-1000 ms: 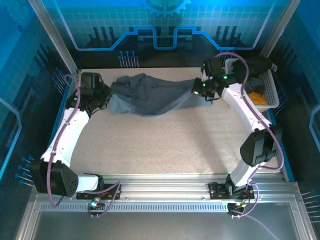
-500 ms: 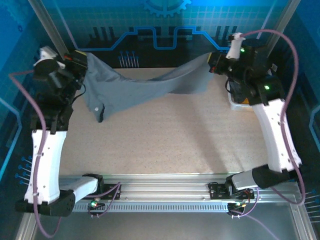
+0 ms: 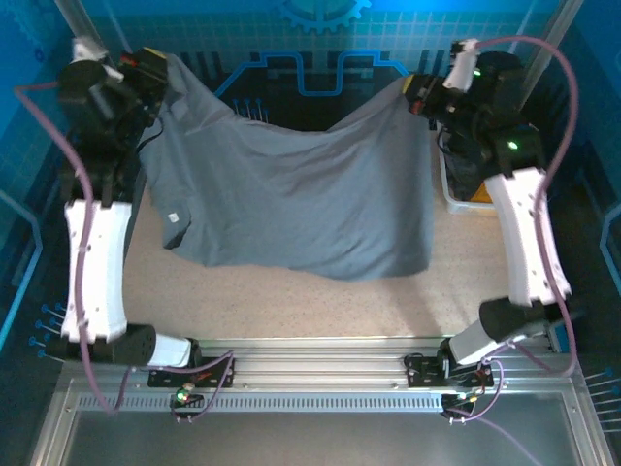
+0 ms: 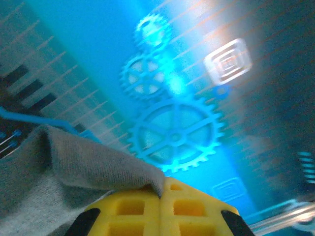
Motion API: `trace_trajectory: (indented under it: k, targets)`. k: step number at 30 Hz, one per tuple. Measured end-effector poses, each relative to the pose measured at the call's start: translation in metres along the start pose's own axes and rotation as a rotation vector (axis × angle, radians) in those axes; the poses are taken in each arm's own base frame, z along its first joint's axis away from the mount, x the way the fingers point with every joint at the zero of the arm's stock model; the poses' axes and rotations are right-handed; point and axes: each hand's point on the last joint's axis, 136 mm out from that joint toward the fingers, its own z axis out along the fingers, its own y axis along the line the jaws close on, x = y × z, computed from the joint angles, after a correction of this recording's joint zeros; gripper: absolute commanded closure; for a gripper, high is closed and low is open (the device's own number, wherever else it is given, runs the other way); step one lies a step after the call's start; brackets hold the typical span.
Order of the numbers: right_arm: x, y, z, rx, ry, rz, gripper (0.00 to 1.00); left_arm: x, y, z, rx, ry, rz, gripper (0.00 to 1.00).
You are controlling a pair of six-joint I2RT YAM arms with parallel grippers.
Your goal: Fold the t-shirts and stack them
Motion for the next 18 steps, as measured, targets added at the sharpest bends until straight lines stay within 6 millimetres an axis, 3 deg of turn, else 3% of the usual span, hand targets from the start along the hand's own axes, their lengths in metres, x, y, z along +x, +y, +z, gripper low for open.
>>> trace_trajectory:
  k: [3,5,9,11,14,18]
  targets:
    - [0.014,-0.020,0.052,0.009,0.087,0.034,1.00,0.016,0.047,0.052,-0.085,0.077,-0.019,1.00]
    - [0.016,-0.026,0.076,0.002,0.115,0.045,1.00,0.022,0.073,0.077,-0.122,0.114,-0.048,1.00]
    - [0.000,-0.023,0.100,-0.033,0.103,0.054,1.00,0.018,0.094,0.106,-0.125,0.146,-0.100,1.00]
    - [-0.017,-0.015,0.099,-0.067,0.061,0.049,1.00,0.008,0.080,0.111,-0.076,0.142,-0.114,1.00]
    - [-0.047,-0.004,0.081,-0.111,-0.018,0.047,1.00,-0.014,0.038,0.102,0.042,0.112,-0.116,1.00]
    - [-0.081,0.000,0.046,-0.126,-0.114,0.040,1.00,-0.040,-0.024,0.061,0.196,0.050,-0.093,1.00]
